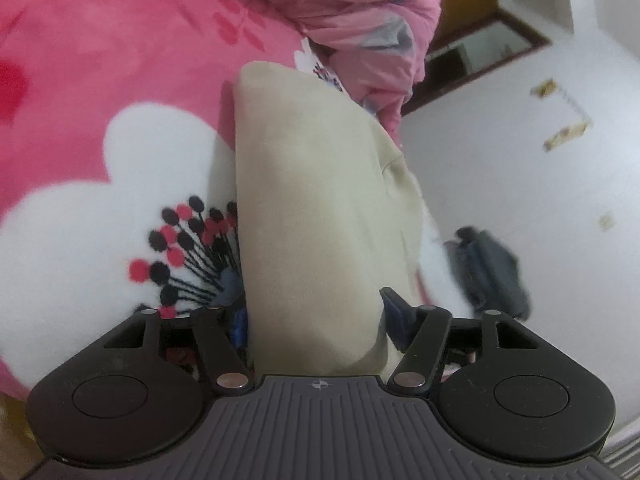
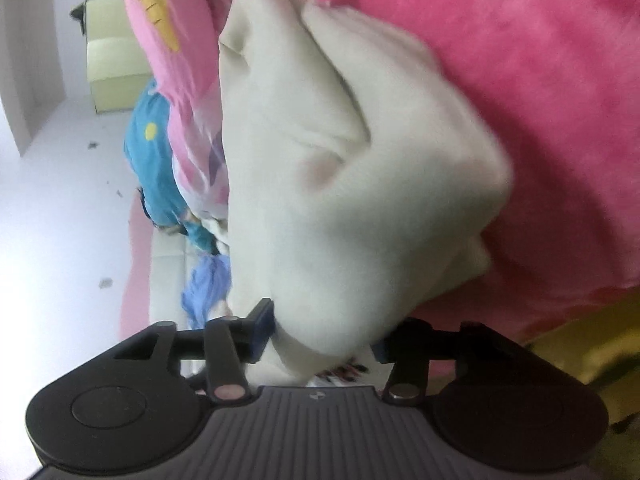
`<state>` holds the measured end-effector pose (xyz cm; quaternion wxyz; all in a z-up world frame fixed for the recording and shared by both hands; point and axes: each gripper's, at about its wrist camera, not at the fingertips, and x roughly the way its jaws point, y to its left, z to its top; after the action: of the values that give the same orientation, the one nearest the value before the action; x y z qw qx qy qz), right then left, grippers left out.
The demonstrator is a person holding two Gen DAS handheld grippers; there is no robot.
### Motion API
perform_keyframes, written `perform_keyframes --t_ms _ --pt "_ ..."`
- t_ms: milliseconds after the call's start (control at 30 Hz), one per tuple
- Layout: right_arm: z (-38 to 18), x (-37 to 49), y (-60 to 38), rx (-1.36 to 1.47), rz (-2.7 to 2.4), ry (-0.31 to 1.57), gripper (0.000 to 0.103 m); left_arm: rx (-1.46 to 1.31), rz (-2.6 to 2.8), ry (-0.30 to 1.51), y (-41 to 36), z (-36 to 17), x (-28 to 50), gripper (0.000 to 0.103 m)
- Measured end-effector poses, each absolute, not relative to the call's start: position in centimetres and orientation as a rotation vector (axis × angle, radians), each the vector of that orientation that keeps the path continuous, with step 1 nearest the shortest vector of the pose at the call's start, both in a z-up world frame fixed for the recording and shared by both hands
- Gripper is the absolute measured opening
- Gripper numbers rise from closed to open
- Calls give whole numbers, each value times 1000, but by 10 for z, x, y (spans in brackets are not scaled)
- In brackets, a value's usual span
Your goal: Fold clothes
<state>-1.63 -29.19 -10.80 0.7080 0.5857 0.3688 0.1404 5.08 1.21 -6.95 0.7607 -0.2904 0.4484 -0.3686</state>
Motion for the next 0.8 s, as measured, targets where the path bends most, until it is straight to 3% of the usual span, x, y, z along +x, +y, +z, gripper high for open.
perform_keyframes --t_ms 100,333,433,800 --pt "-97 -35 -309 1214 292 810 54 -601 -791 994 8 -67 54 73" --pt "-52 -76 -365 983 156 561 54 -548 -736 1015 3 -65 53 75" --pt "-59 -86 -370 932 179 513 54 -504 -702 1014 -3 -62 51 75" --pt "-86 2 -341 868 315 565 49 -451 -638 1034 -12 -60 50 76"
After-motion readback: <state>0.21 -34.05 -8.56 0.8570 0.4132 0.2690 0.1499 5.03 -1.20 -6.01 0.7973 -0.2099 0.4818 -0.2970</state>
